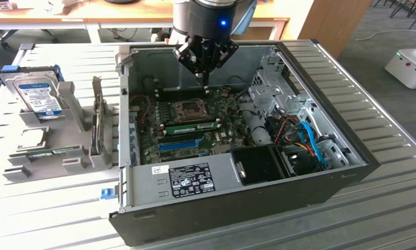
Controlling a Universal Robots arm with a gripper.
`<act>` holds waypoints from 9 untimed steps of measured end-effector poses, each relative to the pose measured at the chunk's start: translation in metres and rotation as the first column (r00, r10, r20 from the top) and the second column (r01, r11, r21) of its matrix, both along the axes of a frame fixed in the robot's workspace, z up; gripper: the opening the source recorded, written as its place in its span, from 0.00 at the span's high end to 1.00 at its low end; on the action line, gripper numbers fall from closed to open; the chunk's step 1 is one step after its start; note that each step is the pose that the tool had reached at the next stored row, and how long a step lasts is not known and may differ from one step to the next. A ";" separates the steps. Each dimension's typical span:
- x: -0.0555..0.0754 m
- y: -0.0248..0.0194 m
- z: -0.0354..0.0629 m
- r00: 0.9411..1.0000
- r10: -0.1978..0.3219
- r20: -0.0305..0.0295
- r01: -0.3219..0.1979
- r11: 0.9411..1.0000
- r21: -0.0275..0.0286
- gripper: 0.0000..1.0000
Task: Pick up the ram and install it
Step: 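Press down the ram until it locks into place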
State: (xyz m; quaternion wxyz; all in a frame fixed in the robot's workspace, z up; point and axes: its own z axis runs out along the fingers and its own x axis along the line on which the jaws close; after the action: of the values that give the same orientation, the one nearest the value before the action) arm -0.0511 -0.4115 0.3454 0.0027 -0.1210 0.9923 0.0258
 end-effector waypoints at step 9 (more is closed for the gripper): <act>0.000 0.0000 -0.0005 0.995 -0.100 0.000 0.100 0.995 0.000 0.89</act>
State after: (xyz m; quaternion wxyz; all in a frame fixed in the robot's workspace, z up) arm -0.0512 -0.4115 0.3450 0.0040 -0.0713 0.9971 0.0256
